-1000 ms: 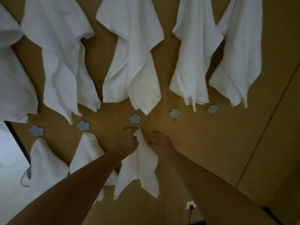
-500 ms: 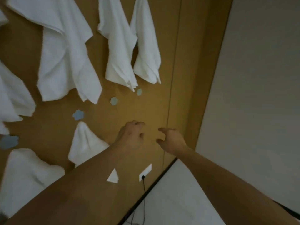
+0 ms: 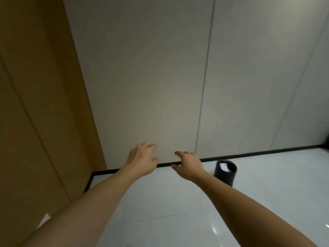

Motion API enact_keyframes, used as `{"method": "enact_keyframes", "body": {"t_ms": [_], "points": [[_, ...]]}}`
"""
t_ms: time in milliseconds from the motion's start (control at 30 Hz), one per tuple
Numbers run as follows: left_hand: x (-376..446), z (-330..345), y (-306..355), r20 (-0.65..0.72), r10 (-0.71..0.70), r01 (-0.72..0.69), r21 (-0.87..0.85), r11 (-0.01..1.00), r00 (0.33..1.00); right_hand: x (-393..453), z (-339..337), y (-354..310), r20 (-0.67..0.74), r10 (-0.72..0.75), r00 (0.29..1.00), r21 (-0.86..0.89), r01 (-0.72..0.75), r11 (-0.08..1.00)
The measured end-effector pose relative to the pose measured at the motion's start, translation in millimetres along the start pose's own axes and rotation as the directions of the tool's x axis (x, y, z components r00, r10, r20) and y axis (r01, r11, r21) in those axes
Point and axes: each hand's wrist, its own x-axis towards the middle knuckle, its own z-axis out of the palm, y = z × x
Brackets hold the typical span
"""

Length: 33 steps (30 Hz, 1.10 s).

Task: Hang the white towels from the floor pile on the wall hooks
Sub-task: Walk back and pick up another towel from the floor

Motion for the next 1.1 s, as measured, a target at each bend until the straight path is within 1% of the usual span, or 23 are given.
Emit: {"method": "enact_keyframes", "body": {"t_ms": [100, 167, 300, 400, 533, 733, 833, 933, 1100], "points": [[22.5, 44.6, 105.6, 0.057, 0.116, -0.115, -0.023, 0.993, 0.992, -37.7, -38.3, 99.3, -0.043, 0.151, 0.988, -0.003, -0.151, 0.989], [31.5, 76.1, 177.4, 0.102, 0.190, -0.188, -0.031, 0.982, 0.977, -66.5, -61.4, 164.3, -0.061, 0.258, 0.964, 0.011, -0.258, 0.966], [39.7, 134.8, 311.6, 0.169, 0.316, -0.307, -0.078, 0.949, 0.934, -130.2, -99.9, 283.4, -0.073, 0.449, 0.890, 0.024, -0.449, 0.893], [42.5, 175.6, 398.5, 0.234, 0.421, -0.403, -0.123, 0.907, 0.876, -181.6, -126.1, 362.5, -0.070, 0.570, 0.819, 0.033, -0.569, 0.822], [44.1, 223.4, 500.5, 0.318, 0.551, -0.514, -0.199, 0.835, 0.772, -244.5, -156.6, 449.2, -0.077, 0.715, 0.695, 0.056, -0.713, 0.699], [49.8, 284.5, 623.0, 0.385, 0.691, -0.628, -0.295, 0.720, 0.612, -308.8, -181.5, 538.2, -0.096, 0.857, 0.506, 0.131, -0.847, 0.515], [67.4, 313.3, 676.8, 0.396, 0.754, -0.681, -0.336, 0.650, 0.524, -324.9, -191.0, 577.1, -0.108, 0.904, 0.414, 0.163, -0.890, 0.427], [96.9, 341.2, 732.8, 0.383, 0.812, -0.717, -0.394, 0.575, 0.441, -334.3, -205.2, 616.1, -0.121, 0.946, 0.300, 0.201, -0.926, 0.319], [147.6, 385.0, 809.5, 0.395, 0.863, -0.734, -0.475, 0.484, 0.314, -329.2, -231.6, 678.9, -0.134, 0.985, 0.112, 0.240, -0.960, 0.142]]}}
